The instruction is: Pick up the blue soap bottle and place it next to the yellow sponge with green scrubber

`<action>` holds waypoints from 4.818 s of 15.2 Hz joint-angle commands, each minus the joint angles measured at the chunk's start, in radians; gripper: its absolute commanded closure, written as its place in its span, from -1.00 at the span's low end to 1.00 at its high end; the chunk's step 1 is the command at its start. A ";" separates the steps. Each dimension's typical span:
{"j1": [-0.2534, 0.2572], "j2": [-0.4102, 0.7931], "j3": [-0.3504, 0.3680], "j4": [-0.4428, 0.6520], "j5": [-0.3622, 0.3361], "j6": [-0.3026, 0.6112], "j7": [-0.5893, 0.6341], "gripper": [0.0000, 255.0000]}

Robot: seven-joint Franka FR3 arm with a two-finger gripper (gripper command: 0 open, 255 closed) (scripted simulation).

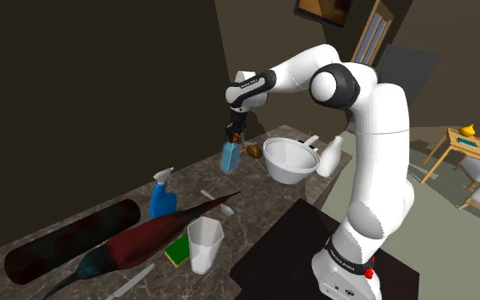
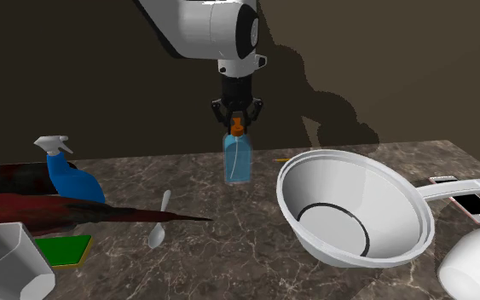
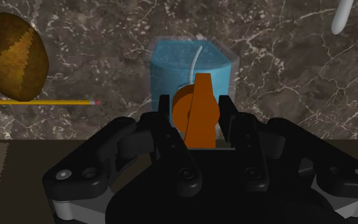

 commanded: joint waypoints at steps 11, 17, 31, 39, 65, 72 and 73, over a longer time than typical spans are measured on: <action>0.003 -0.059 -0.005 0.050 -0.010 -0.109 0.006 1.00; 0.003 -0.086 -0.007 0.092 -0.015 -0.178 0.009 1.00; 0.002 -0.121 -0.010 0.230 -0.021 -0.351 0.014 1.00; 0.000 -0.121 -0.011 0.339 -0.022 -0.459 0.015 1.00; 0.063 -0.383 0.010 0.233 -0.059 -0.613 0.099 1.00; 0.112 -0.646 0.062 -0.076 -0.082 -0.566 0.200 1.00; 0.117 -0.680 0.071 -0.112 -0.082 -0.564 0.215 1.00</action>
